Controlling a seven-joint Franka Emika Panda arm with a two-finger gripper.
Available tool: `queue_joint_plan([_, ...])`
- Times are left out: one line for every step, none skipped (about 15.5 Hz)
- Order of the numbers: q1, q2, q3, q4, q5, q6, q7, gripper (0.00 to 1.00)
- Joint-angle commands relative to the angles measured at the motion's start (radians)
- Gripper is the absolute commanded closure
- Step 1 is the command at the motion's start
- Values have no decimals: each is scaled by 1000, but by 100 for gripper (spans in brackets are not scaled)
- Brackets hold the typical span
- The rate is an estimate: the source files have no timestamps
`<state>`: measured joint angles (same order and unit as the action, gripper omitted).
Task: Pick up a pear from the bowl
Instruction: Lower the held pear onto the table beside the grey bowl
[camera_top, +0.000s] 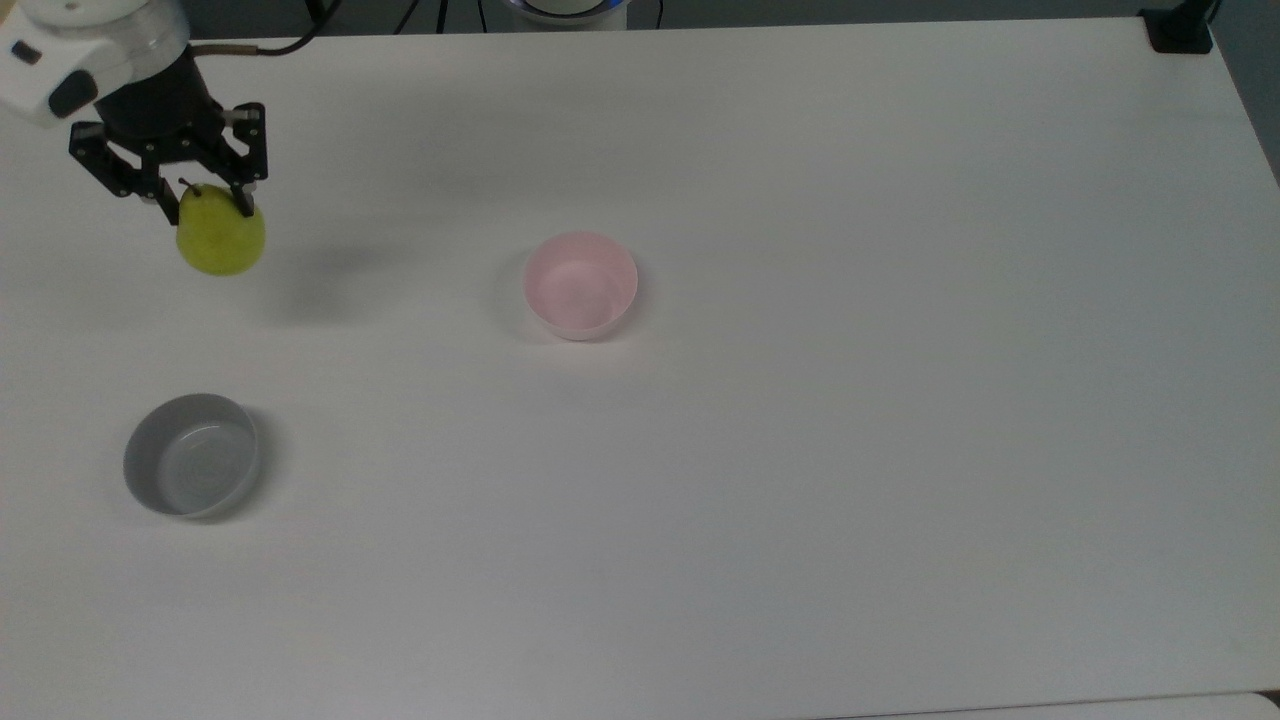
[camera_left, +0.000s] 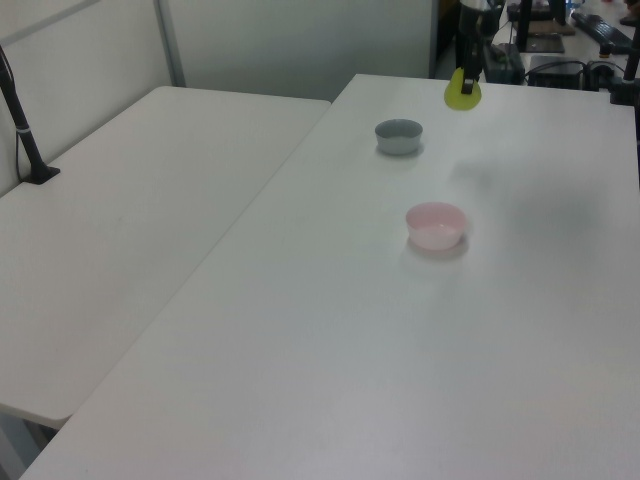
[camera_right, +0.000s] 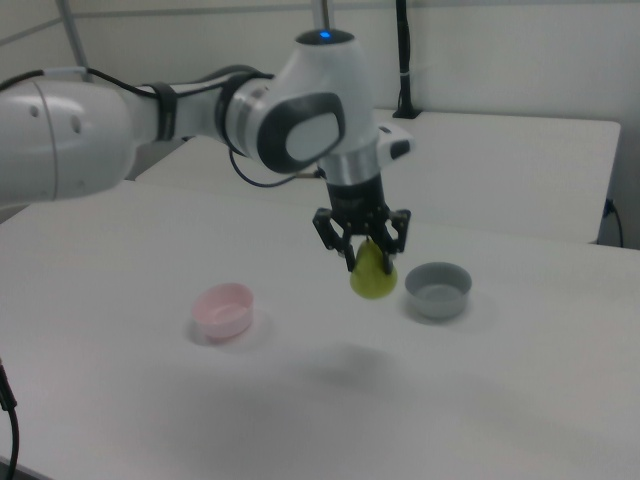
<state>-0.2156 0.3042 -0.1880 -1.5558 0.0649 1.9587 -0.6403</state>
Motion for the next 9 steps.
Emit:
queue_joint_plan([-24, 70, -33, 20, 62, 25, -76, 91])
queue_joint_plan([-28, 87, -33, 19, 62, 28, -82, 91])
queue_joint_plan([-31, 105, -33, 19, 65, 43, -82, 91])
queue_joint_plan([-36, 118, -33, 17, 69, 72, -81, 91])
queue_joint_plan([-36, 127, -33, 11, 69, 109, -81, 91])
queue_joint_plan([-36, 136, -33, -4, 69, 138, -81, 91])
queue_joint_plan([-37, 142, -33, -13, 69, 158, -81, 91])
queue_joint_plan([-36, 151, -33, -15, 69, 169, -81, 91])
queue_joint_plan([-36, 164, -33, -15, 69, 170, -81, 90])
